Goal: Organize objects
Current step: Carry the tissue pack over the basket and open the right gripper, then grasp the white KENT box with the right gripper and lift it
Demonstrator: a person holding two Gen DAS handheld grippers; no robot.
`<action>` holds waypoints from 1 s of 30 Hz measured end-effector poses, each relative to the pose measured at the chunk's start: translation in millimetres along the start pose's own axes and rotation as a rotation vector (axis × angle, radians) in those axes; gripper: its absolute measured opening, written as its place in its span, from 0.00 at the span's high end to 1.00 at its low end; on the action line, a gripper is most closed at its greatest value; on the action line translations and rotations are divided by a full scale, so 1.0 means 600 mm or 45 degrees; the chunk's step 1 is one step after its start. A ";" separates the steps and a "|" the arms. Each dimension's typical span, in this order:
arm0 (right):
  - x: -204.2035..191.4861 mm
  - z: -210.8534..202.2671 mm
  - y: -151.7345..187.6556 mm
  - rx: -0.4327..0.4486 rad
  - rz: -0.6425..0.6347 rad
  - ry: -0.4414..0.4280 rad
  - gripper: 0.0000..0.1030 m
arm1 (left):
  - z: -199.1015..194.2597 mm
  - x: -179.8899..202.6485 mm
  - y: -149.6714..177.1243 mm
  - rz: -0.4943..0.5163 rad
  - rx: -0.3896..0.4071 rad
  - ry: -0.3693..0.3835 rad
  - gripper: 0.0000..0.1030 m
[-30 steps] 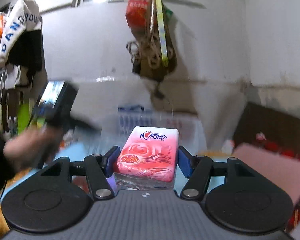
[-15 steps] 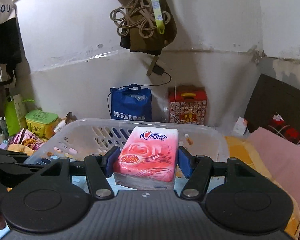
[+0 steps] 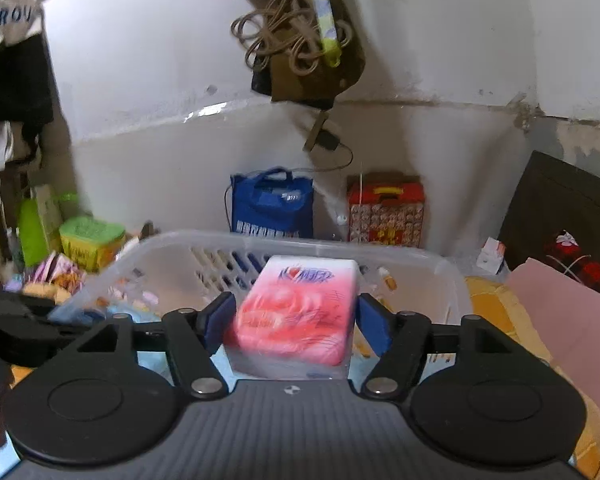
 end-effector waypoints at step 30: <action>0.048 -0.188 0.318 0.042 0.155 0.171 0.01 | -0.001 0.002 0.002 -0.004 -0.005 0.024 0.69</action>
Point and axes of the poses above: each gripper's, at about its wrist camera, not at the fingertips, and z roughly the way its jaws point, x to its right, y to its underside, the point moved 2 cm from there along z, roughly the way its jaws point
